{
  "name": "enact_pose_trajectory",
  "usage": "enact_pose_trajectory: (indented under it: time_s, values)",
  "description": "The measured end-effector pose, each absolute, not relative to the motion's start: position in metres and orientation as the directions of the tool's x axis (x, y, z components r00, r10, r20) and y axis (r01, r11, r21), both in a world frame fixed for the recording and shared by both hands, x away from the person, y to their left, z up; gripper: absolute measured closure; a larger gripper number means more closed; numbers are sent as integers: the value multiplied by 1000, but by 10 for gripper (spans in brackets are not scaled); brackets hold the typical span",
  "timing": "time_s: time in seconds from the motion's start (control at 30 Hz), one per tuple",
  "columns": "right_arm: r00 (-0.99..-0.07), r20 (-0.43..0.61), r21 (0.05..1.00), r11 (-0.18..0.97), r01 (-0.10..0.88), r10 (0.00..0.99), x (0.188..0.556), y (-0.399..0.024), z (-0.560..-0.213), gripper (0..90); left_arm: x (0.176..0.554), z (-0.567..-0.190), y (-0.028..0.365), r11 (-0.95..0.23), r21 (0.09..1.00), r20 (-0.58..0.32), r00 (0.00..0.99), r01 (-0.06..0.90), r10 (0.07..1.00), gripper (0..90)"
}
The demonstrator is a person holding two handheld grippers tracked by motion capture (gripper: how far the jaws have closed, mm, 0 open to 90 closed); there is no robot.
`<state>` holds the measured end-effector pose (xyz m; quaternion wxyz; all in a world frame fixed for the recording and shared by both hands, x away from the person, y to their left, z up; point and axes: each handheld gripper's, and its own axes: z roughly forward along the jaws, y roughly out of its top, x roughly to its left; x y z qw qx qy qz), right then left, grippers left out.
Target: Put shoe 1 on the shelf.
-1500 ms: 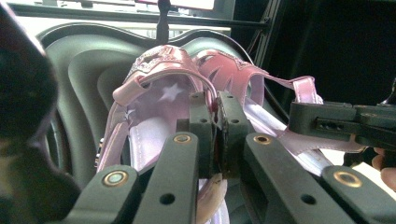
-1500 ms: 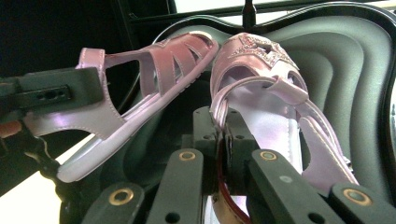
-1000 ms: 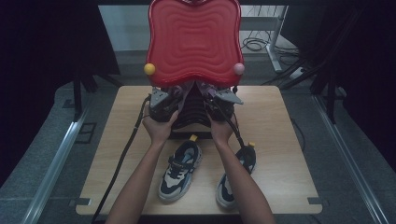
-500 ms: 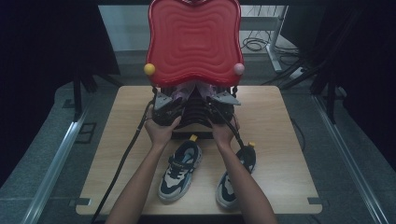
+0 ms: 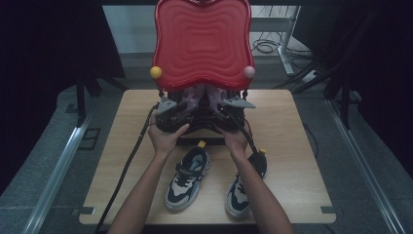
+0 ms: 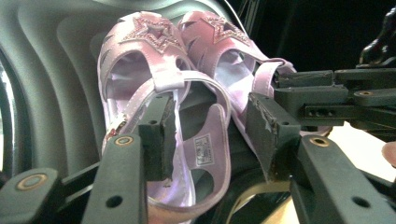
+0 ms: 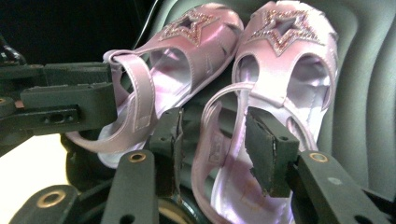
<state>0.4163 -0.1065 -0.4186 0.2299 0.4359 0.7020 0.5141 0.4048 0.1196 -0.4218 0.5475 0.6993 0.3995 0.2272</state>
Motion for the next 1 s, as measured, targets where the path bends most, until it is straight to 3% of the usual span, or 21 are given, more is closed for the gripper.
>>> enact_pose_trajectory:
  time_s: [1.0]
  values:
    - [-590,163,927,82,366,791,380,-127,-405,551,371,-414,140,-76,935,-163,608,348,777,496]
